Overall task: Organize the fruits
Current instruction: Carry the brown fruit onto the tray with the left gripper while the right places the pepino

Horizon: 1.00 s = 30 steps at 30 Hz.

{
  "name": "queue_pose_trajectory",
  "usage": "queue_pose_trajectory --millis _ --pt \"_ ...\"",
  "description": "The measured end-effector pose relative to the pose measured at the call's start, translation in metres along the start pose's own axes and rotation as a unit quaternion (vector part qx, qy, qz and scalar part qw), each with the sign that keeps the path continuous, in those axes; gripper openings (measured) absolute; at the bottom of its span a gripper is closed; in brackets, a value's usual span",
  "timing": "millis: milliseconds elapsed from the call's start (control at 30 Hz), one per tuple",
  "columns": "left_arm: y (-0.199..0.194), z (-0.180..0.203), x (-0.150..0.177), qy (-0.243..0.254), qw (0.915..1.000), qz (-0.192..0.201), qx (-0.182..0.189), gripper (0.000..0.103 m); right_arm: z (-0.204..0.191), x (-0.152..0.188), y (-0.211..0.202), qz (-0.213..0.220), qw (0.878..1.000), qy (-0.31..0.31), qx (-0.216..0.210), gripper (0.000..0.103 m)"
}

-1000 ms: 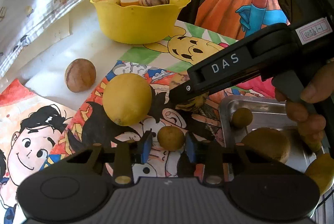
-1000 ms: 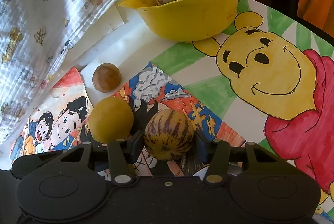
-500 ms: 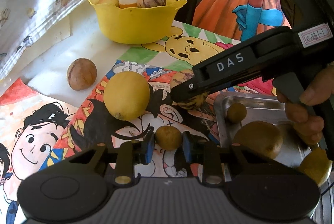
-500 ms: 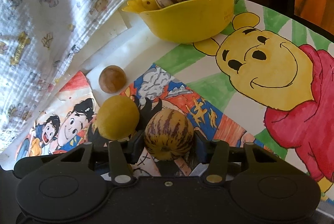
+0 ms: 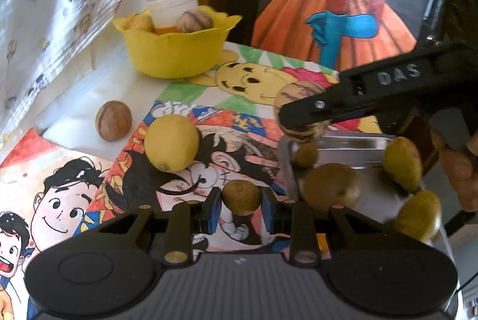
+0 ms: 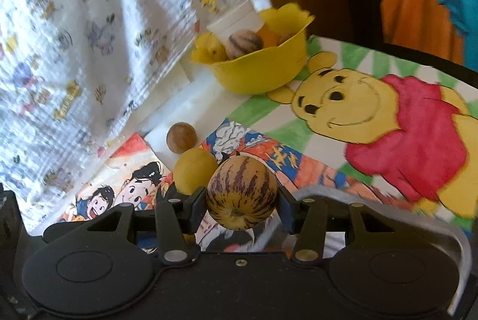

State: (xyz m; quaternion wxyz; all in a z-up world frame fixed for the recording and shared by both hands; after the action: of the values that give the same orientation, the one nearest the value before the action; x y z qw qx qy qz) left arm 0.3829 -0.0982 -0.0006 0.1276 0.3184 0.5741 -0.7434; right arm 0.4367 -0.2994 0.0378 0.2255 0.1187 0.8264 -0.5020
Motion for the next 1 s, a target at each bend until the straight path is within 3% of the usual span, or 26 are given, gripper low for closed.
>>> queue_pose_trajectory --millis 467,700,1000 --pt "-0.040 0.036 0.035 0.077 0.9941 -0.011 0.075 0.031 -0.011 0.101 -0.086 0.046 0.991 0.093 0.082 0.052" --pt "-0.048 0.054 0.057 0.113 0.9873 -0.024 0.109 0.031 -0.011 0.149 -0.105 0.045 0.984 0.131 0.111 0.052" --pt "-0.042 0.067 0.078 0.126 0.9839 -0.050 0.117 0.031 -0.004 0.186 -0.105 0.038 0.978 0.160 0.130 0.052"
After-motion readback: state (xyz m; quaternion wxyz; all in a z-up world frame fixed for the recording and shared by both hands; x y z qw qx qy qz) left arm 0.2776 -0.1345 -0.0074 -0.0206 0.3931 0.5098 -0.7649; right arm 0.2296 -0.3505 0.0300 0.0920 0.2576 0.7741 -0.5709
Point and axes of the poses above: each gripper's, at about its wrist camera, not at the fingertips, and y roughly the way its jaws point, z to its right, x to its underside, the point moved 1 cm from there along y, roughly the way its jaws point, and after that the axes turned 6 degrees about -z, right-handed, at the moved point
